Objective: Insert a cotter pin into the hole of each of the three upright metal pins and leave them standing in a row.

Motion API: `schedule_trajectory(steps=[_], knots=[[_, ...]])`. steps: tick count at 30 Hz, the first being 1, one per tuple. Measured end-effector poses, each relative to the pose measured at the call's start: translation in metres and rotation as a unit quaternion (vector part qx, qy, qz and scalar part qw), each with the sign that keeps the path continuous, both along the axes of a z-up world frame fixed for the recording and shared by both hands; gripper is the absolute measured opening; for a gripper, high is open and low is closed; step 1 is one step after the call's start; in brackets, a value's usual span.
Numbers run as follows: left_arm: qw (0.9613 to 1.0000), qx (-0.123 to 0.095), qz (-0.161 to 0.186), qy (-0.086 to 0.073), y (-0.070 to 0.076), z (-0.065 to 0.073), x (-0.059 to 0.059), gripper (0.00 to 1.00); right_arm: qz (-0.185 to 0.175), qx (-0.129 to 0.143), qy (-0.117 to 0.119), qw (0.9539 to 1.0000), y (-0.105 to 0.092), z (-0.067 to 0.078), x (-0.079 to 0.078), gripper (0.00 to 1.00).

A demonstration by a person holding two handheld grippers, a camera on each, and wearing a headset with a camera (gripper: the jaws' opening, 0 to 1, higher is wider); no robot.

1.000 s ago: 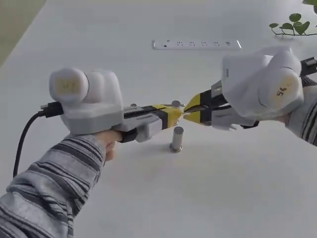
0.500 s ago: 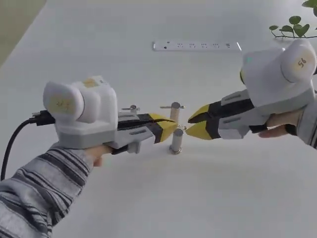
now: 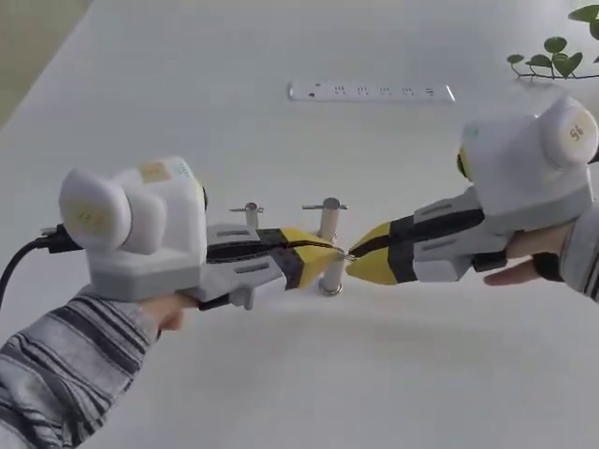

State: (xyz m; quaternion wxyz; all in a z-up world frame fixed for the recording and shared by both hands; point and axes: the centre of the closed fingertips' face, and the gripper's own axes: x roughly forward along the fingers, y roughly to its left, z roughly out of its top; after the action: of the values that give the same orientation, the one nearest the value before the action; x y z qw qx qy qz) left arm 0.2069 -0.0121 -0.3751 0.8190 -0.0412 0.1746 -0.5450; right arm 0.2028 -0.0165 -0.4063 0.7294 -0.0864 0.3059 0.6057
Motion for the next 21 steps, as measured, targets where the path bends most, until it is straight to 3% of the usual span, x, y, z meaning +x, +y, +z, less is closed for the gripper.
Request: schedule_trajectory(steps=[6, 14, 21], knots=[[0.9998, -0.017, -0.003, 0.012, 0.0004, 0.002, -0.0029, 0.0, 0.012, 0.007, -0.004, 0.9999, 0.0039, 0.0034, -0.0057, 0.01], [0.9992, -0.024, -0.002, 0.031, 0.0025, -0.0016, -0.0065, 0.0, 0.03, -0.006, -0.024, 0.9992, 0.0036, 0.004, -0.0076, 0.0], [0.9992, -0.024, -0.004, 0.031, 0.0022, -0.0032, -0.0089, 0.0, 0.05, -0.022, -0.049, 0.9973, 0.0019, 0.0035, -0.008, 0.0]])
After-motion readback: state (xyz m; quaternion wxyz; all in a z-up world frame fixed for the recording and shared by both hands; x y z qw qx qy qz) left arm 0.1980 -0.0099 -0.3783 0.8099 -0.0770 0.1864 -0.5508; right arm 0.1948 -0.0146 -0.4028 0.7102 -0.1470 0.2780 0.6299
